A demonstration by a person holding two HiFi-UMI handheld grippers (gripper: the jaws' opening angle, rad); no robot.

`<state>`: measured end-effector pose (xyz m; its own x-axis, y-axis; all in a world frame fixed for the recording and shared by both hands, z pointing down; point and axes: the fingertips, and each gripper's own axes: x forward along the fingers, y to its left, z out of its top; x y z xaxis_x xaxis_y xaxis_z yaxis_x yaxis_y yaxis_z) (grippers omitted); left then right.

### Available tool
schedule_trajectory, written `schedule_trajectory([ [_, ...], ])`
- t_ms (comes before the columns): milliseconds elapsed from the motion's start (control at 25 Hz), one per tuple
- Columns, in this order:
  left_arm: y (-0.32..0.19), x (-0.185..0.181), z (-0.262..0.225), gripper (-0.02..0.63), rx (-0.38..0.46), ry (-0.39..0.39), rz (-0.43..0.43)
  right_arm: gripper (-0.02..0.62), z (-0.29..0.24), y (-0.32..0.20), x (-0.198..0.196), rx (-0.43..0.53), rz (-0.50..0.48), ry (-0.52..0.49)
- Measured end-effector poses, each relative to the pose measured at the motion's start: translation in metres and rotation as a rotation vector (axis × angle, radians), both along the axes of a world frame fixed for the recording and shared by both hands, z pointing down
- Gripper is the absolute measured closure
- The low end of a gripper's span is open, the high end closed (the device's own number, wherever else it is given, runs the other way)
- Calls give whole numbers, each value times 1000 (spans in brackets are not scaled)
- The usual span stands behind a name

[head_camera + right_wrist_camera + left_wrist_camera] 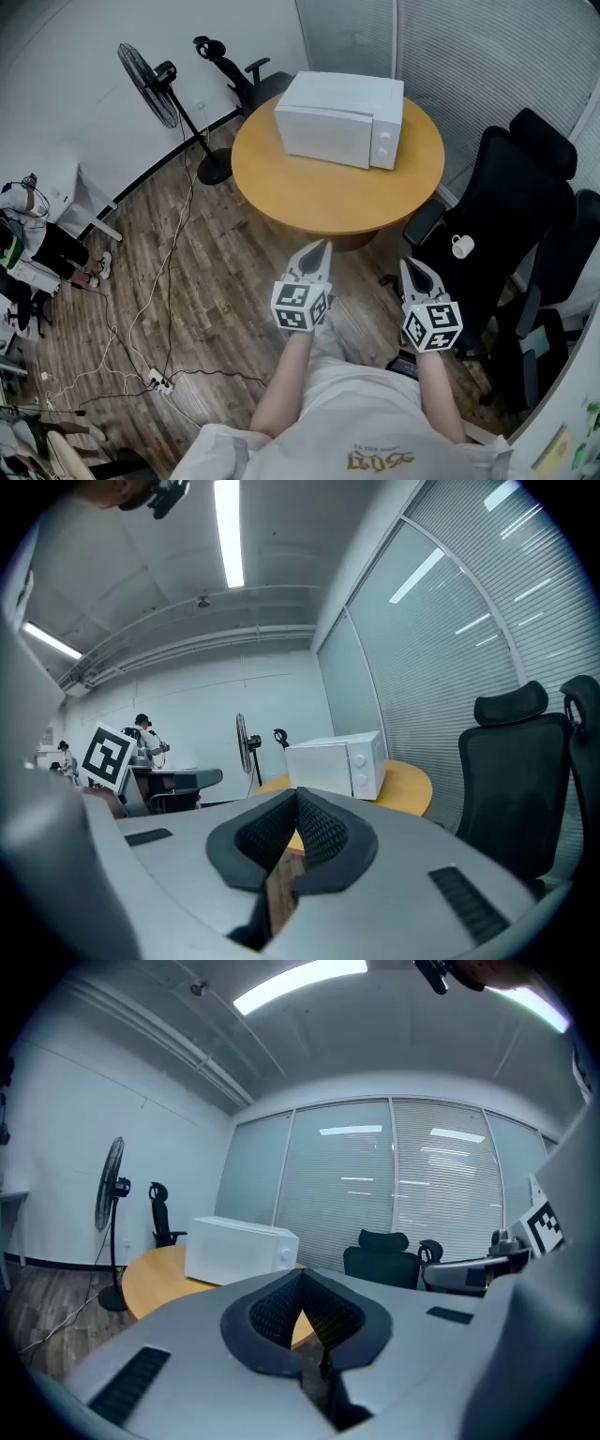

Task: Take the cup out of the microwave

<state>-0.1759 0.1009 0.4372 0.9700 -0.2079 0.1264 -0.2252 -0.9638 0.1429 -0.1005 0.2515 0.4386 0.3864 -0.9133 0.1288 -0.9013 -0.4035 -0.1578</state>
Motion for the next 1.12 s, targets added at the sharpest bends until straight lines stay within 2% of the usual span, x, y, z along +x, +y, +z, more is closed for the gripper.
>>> schedule_trajectory([
  [280,4,-8,-1,591,1,0,-22,584,-1,5,-3,-2,-9,2],
  [440,8,-7,1,588,-3,-10,-5,583,-1,10,0,32,26,-42],
  [480,11,-5,3,538,-9,-15,10,583,-1,12,1,43,29,-55],
  [520,15,-3,5,442,-18,-20,23,564,-1,13,1,50,26,-66],
  [560,17,-1,7,378,-26,-24,26,489,-2,15,0,50,21,-73],
  [600,19,0,8,354,-32,-26,19,433,-2,16,0,46,17,-74],
  [720,21,1,13,330,-34,-32,-3,425,-3,20,3,34,23,-60],
  [920,21,15,19,328,-29,-52,8,422,4,27,18,44,48,-76],
  [1120,6,37,25,328,-46,-51,13,423,11,12,39,36,56,-83],
])
